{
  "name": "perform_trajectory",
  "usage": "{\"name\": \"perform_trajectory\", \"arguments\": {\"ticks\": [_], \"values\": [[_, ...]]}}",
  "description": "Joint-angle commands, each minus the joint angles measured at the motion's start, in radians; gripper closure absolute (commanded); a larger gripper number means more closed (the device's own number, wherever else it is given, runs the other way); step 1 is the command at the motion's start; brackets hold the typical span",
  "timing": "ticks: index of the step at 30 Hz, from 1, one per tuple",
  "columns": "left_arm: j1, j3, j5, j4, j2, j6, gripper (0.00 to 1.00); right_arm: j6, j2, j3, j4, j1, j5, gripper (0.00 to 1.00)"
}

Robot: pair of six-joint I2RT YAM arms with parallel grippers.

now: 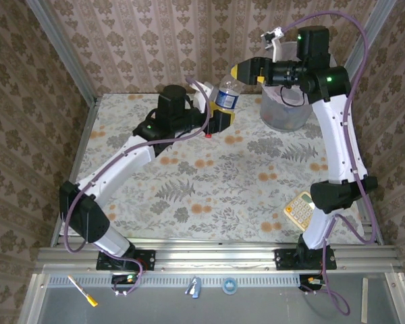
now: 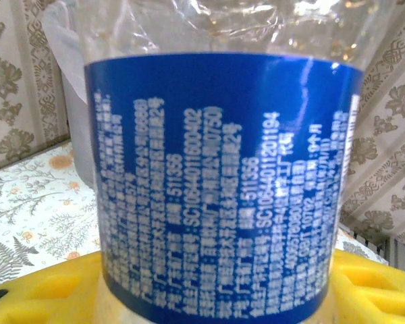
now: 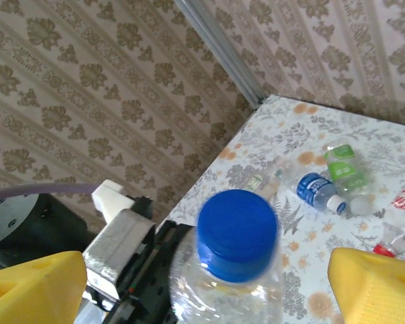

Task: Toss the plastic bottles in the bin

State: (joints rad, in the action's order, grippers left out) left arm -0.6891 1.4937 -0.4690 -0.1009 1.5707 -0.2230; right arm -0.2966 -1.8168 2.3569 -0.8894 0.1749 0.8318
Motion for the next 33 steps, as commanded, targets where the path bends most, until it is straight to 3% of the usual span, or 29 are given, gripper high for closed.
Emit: {"name": "perform_trajectory", "arguments": {"ticks": [1,9,18,25,28,30,33], "values": [[-0.016,0.047,-0.036,0.012,0.012,0.023,0.63,-0.028,0.023,-0.036,0.018,0.003,0.048,0.09],[-0.036,0.055,-0.045,0.014,0.021,0.029,0.64,-0.029,0.019,-0.043,0.019,0.003,0.044,0.23],[-0.038,0.048,-0.049,0.001,0.027,0.033,0.65,-0.044,0.008,-0.030,0.017,0.003,0.044,0.59],[-0.044,0.043,-0.064,-0.003,0.032,0.045,0.63,-0.032,-0.018,0.025,-0.023,0.003,0.033,0.81],[-0.044,0.026,-0.078,0.017,0.032,0.032,0.54,-0.024,-0.024,0.043,-0.025,0.003,0.022,0.89],[-0.044,0.019,-0.062,0.020,0.029,0.024,0.28,-0.016,-0.023,0.053,-0.029,0.002,0.003,0.93],[-0.031,0.000,-0.040,0.050,0.018,-0.011,0.01,-0.001,-0.016,0.069,-0.038,0.002,-0.041,0.97]]}}
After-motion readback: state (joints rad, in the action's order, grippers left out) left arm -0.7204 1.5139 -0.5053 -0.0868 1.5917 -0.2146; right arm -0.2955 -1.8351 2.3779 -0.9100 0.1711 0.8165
